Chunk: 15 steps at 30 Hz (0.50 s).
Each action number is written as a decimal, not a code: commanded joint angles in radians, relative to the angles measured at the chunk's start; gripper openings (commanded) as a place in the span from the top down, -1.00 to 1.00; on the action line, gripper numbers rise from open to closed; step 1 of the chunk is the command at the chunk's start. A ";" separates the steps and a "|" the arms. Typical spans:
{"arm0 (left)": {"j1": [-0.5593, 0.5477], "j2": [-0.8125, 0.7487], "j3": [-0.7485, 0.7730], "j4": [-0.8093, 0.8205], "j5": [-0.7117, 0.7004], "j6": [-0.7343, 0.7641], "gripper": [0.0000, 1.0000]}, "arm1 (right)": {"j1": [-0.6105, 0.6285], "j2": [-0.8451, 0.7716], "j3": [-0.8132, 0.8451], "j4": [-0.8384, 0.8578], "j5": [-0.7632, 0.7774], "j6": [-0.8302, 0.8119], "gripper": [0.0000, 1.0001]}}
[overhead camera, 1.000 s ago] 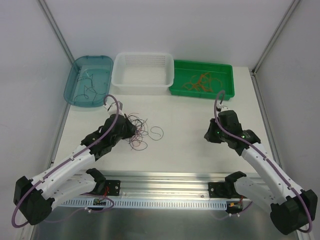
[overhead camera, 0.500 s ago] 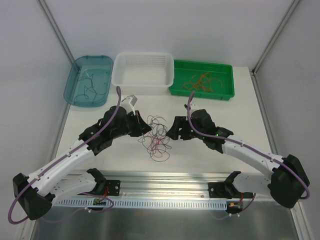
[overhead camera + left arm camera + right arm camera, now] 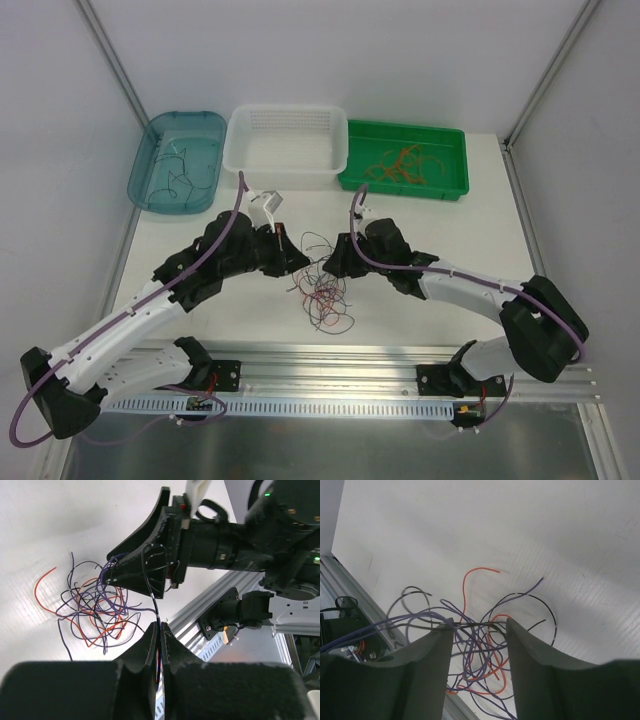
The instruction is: Untangle the cables
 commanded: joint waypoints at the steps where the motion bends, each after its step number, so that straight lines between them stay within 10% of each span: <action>1: -0.008 -0.044 0.076 -0.006 -0.008 0.050 1.00 | 0.002 0.035 0.002 0.045 -0.031 -0.010 0.06; 8: -0.005 -0.064 0.183 -0.115 -0.151 0.149 1.00 | -0.001 0.014 -0.029 -0.050 0.042 -0.013 0.98; 15: 0.022 -0.072 0.222 -0.285 -0.453 0.214 0.99 | -0.206 -0.285 -0.021 -0.496 0.272 -0.097 0.99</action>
